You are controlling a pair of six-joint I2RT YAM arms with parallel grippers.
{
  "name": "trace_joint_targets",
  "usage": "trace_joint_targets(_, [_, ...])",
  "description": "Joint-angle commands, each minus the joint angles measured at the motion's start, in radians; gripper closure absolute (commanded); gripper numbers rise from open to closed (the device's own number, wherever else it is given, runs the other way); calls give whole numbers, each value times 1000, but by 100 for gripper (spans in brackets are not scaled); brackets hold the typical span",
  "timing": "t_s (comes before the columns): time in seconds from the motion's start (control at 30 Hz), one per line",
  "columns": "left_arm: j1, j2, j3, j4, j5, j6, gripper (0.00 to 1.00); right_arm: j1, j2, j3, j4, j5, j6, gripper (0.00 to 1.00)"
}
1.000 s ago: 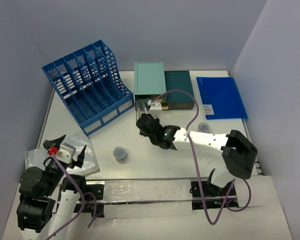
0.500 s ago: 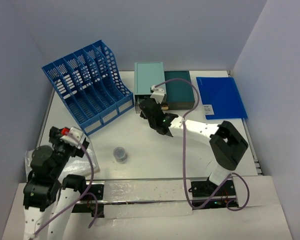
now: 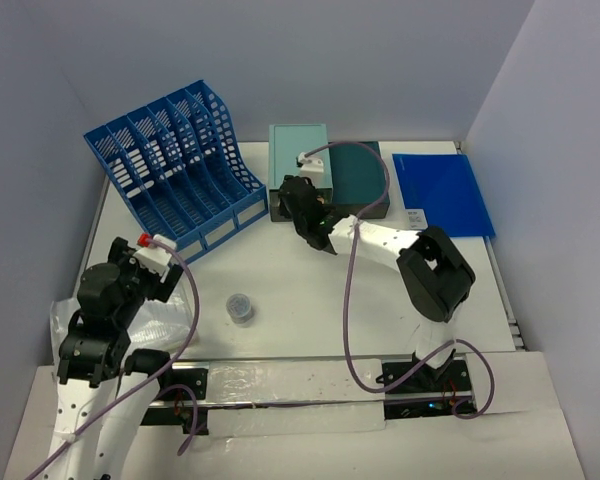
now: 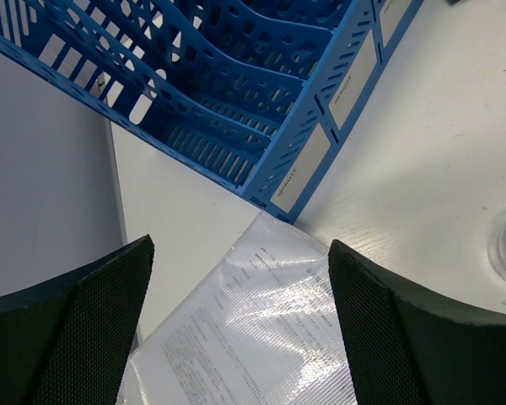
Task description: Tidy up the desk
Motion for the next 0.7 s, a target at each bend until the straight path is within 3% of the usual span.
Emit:
trace_joint_targets(0.0, [9, -30, -25, 12, 8, 14, 9, -25, 7, 48, 63, 29, 7, 61])
trace_joint_targets(0.33, [11, -78, -28, 17, 70, -25, 8, -93, 26, 53, 38, -24, 44, 61])
trace_joint_targets(0.5, [10, -46, -36, 6, 93, -37, 7, -88, -106, -110, 136, -76, 62, 60])
trace_joint_targets(0.6, [10, -3, -30, 13, 85, -46, 7, -85, -203, -184, 120, -93, 65, 56])
trace_joint_targets(0.67, [10, 38, -20, 16, 90, -58, 6, -86, -237, -213, 53, -91, 64, 45])
